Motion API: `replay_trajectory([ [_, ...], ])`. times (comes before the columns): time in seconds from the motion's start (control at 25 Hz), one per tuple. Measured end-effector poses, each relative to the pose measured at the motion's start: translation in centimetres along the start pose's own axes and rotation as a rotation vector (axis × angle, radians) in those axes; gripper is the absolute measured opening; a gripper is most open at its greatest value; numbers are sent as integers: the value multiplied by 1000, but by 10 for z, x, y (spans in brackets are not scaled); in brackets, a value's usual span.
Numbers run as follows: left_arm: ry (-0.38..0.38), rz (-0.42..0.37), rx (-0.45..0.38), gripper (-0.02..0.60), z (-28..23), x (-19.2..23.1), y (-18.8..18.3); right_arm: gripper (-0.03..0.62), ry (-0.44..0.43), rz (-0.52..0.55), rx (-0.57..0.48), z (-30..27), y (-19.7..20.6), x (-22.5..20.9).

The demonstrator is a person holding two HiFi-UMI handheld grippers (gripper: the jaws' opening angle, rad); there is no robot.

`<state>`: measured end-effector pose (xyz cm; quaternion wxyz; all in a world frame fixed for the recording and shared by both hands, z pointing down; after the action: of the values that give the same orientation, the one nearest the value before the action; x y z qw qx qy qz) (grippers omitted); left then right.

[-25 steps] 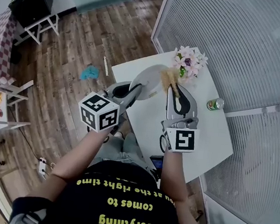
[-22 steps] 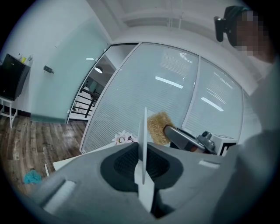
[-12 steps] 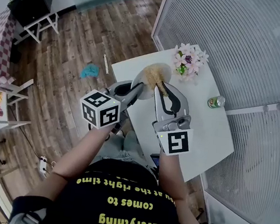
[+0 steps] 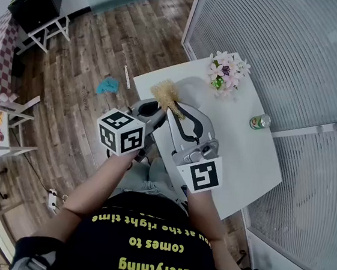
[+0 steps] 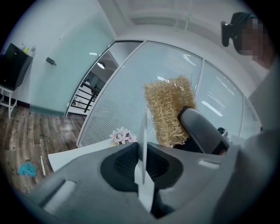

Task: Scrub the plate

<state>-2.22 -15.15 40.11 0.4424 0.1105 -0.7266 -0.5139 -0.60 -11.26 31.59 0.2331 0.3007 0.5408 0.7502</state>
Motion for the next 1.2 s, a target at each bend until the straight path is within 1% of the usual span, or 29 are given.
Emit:
replay_trajectory([
  [0.28, 17, -2, 5, 18, -1, -6, 1, 37, 19, 6, 8, 2, 3, -6],
  [1.2, 21, -23, 39, 18, 0, -7, 10, 35, 86, 43, 61, 5, 18, -26],
])
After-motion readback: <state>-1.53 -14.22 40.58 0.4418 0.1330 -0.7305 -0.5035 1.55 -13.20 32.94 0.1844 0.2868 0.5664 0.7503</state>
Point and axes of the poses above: the fingertips, and each gripper's own axes: z backward along the fingers, x to its left, y out of its underside, the point moved 2 cm from there along z, backward along the fingers, and after that the axes turned 7 degrees about -x, right-handed, at the moved point
